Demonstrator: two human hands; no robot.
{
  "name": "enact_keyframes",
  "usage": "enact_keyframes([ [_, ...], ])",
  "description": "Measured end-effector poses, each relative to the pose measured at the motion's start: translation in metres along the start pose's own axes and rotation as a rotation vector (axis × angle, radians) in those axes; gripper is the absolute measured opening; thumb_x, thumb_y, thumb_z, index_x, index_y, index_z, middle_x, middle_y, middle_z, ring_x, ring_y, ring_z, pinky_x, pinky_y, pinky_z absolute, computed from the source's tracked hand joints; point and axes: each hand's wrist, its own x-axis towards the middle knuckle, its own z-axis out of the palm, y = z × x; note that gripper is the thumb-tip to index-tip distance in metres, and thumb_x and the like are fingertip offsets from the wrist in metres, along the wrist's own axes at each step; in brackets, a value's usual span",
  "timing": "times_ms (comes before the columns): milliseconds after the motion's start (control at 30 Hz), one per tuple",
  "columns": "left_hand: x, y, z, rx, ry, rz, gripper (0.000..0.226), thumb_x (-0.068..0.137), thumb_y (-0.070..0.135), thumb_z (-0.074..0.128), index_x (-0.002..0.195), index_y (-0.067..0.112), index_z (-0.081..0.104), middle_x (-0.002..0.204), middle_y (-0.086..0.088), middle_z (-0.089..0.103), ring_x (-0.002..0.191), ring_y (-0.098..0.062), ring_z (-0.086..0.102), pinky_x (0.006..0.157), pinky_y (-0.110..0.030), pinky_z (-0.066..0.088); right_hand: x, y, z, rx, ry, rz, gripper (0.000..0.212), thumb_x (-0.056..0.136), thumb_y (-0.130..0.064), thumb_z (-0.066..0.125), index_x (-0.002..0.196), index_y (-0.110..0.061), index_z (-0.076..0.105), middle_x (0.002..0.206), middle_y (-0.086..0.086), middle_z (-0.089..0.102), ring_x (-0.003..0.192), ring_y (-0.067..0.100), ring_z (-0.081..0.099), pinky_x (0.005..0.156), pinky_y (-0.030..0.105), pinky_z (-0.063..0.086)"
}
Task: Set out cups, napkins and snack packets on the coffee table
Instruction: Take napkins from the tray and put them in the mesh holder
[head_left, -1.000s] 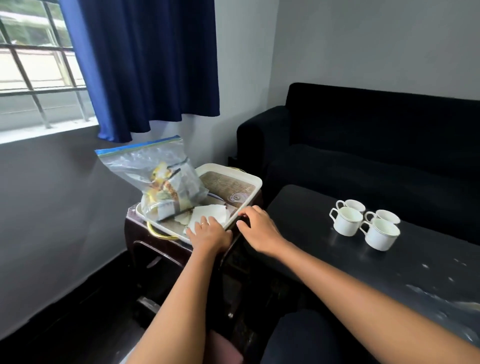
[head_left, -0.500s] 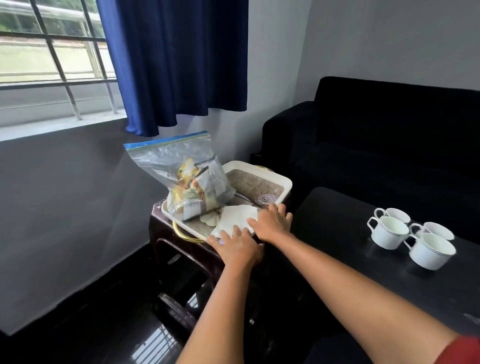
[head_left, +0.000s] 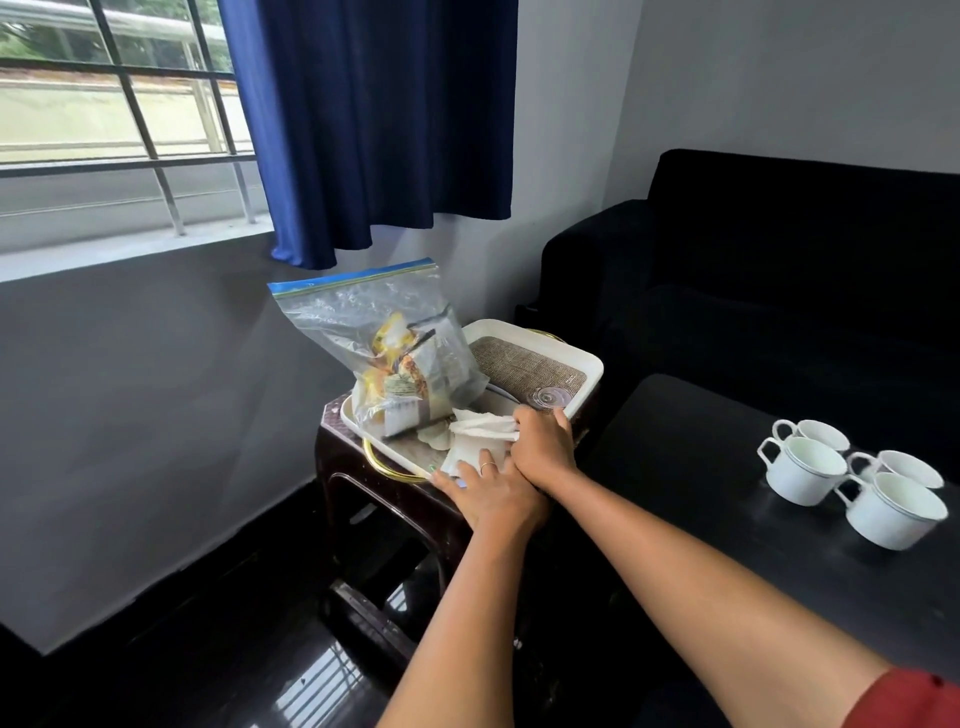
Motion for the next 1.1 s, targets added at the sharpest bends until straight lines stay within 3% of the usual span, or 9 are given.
enact_keyframes([
  [133,-0.003,0.003,-0.002,-0.08,0.087,-0.009,0.052,0.095,0.042,0.035,0.144,0.026,0.029,0.153,-0.004,0.024,0.141,-0.028,0.02,0.111,-0.061,-0.001,-0.001,0.0,-0.005,0.319,0.021,0.083,0.032,0.078,0.006,0.044,0.105,-0.005,0.054,0.11,0.017,0.064,0.103,0.034,0.058,0.084,0.035,0.043],
  [267,-0.002,0.004,-0.007,-0.278,0.193,-0.025,0.051,0.094,0.044,0.039,0.14,0.023,0.036,0.157,-0.005,0.02,0.141,-0.027,0.023,0.111,-0.058,0.006,0.003,0.001,-0.014,0.535,0.115,0.237,0.028,0.08,0.008,0.039,0.096,-0.009,0.055,0.102,0.01,0.062,0.09,0.027,0.057,0.069,0.026,0.038],
  [400,-0.001,0.009,-0.015,-0.659,0.429,-0.102,0.038,0.093,0.033,0.036,0.127,0.019,0.045,0.142,-0.008,0.04,0.125,-0.028,0.042,0.102,-0.05,0.028,0.004,0.006,-0.031,0.875,0.161,0.439,0.025,0.082,0.007,0.039,0.093,-0.006,0.057,0.092,0.009,0.06,0.081,0.021,0.055,0.057,0.025,0.041],
  [600,0.0,0.019,-0.027,-1.241,0.589,-0.26,0.028,0.096,0.029,0.03,0.115,0.017,0.047,0.121,-0.01,0.051,0.108,-0.029,0.048,0.084,-0.036,0.033,-0.02,0.042,-0.064,1.26,0.012,0.595,0.015,0.091,0.003,0.046,0.096,-0.007,0.056,0.096,0.01,0.061,0.086,0.025,0.062,0.077,0.04,0.056],
  [700,-0.002,0.03,-0.033,-1.48,0.391,-0.354,0.03,0.095,0.03,0.032,0.116,0.015,0.048,0.105,-0.003,0.053,0.098,-0.026,0.049,0.076,-0.032,0.034,-0.04,0.063,-0.084,1.396,-0.035,0.599,0.014,0.093,0.002,0.048,0.089,-0.009,0.056,0.087,0.007,0.061,0.071,0.019,0.059,0.049,0.027,0.053],
  [800,-0.01,0.036,-0.039,-1.693,-0.275,-0.307,0.035,0.091,0.042,0.042,0.109,0.014,0.053,0.101,0.0,0.06,0.099,-0.023,0.057,0.083,-0.039,0.041,-0.064,0.085,-0.1,1.415,-0.089,0.585,0.01,0.092,0.001,0.051,0.093,-0.006,0.058,0.088,0.01,0.062,0.073,0.021,0.06,0.057,0.032,0.051],
  [867,-0.014,0.042,-0.034,-1.606,-0.517,-0.139,0.04,0.087,0.048,0.047,0.103,0.014,0.058,0.094,-0.003,0.064,0.093,-0.022,0.061,0.085,-0.045,0.044,-0.08,0.099,-0.107,1.417,-0.123,0.572,0.009,0.091,0.001,0.052,0.094,-0.004,0.059,0.088,0.011,0.063,0.074,0.022,0.061,0.059,0.032,0.051],
  [1033,-0.021,0.056,-0.023,-1.402,-0.728,0.185,0.054,0.08,0.047,0.06,0.117,0.007,0.063,0.105,-0.011,0.069,0.099,-0.026,0.065,0.092,-0.044,0.051,-0.115,0.134,-0.12,1.397,-0.131,0.581,0.016,0.087,0.004,0.057,0.101,0.0,0.063,0.088,0.011,0.067,0.076,0.023,0.065,0.062,0.032,0.053],
  [1100,-0.023,0.059,-0.021,-1.387,-0.764,0.278,0.054,0.074,0.042,0.069,0.116,0.009,0.063,0.105,-0.008,0.07,0.094,-0.022,0.067,0.082,-0.038,0.055,-0.125,0.144,-0.123,1.422,-0.121,0.592,0.017,0.086,0.004,0.057,0.099,-0.001,0.064,0.086,0.011,0.069,0.075,0.023,0.066,0.063,0.032,0.054],
])
